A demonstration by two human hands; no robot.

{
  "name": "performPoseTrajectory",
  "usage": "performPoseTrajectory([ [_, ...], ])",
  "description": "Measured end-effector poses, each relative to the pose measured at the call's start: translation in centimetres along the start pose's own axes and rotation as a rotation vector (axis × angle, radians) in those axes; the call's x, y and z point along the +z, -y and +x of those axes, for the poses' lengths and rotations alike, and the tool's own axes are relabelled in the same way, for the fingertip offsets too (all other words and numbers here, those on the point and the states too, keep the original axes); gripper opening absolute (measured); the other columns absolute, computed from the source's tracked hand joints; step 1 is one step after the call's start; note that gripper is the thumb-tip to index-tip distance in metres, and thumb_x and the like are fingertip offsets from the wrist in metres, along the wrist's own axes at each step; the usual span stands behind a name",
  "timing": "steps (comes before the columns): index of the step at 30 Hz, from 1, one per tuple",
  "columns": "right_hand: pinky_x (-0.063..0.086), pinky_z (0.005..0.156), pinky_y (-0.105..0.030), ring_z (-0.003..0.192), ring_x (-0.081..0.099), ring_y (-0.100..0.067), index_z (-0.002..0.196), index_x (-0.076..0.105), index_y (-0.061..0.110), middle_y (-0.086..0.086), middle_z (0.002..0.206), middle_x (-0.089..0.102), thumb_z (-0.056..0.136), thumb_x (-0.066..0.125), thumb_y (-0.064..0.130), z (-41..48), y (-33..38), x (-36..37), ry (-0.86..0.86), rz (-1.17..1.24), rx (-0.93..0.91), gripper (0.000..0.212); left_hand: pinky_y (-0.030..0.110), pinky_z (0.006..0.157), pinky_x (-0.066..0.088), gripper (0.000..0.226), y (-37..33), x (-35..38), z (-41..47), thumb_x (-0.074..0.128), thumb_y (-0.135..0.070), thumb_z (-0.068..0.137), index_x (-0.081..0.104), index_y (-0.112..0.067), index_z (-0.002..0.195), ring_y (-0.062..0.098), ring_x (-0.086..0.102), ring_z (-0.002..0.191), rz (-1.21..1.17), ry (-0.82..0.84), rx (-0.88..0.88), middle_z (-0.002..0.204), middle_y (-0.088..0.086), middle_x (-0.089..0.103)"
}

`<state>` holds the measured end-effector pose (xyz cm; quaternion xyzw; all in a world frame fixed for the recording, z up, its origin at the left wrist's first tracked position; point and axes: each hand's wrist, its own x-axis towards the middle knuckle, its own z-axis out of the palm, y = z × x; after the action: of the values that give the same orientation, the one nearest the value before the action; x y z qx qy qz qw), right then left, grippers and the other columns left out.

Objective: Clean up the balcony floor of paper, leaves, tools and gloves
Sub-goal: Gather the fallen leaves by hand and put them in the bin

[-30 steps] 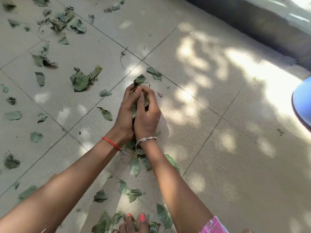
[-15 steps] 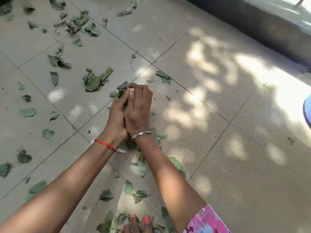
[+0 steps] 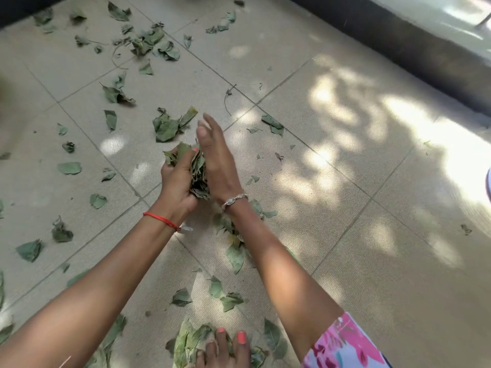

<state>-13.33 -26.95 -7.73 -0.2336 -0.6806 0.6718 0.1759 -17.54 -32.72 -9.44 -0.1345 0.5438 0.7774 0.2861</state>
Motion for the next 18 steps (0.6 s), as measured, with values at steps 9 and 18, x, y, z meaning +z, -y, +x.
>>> performPoseTrajectory([
  [9, 0.002, 0.118, -0.043, 0.145, 0.003, -0.02, 0.147, 0.019, 0.016, -0.008, 0.156, 0.009, 0.095, 0.024, 0.055, 5.9, -4.3, -9.3, -0.048, -1.017, 0.105, 0.065, 0.018, 0.037, 0.039, 0.021, -2.9, -3.7, -1.7, 0.059, -0.006, 0.089, 0.037, -0.008, 0.089, 0.015, 0.055, 0.046, -0.101, -0.048, 0.035, 0.062, 0.005, 0.055],
  [18, 0.011, 0.114, -0.039, 0.141, 0.02, -0.017, 0.141, 0.033, 0.022, -0.001, 0.153, 0.025, 0.092, 0.026, 0.059, -3.9, -3.1, -6.3, 0.253, -0.729, -0.11, 0.063, 0.02, 0.039, 0.041, 0.016, -2.8, -5.8, -4.4, 0.057, -0.009, 0.09, 0.052, -0.011, 0.075, 0.015, 0.059, 0.053, 0.125, -0.114, 0.081, 0.069, 0.006, 0.055],
])
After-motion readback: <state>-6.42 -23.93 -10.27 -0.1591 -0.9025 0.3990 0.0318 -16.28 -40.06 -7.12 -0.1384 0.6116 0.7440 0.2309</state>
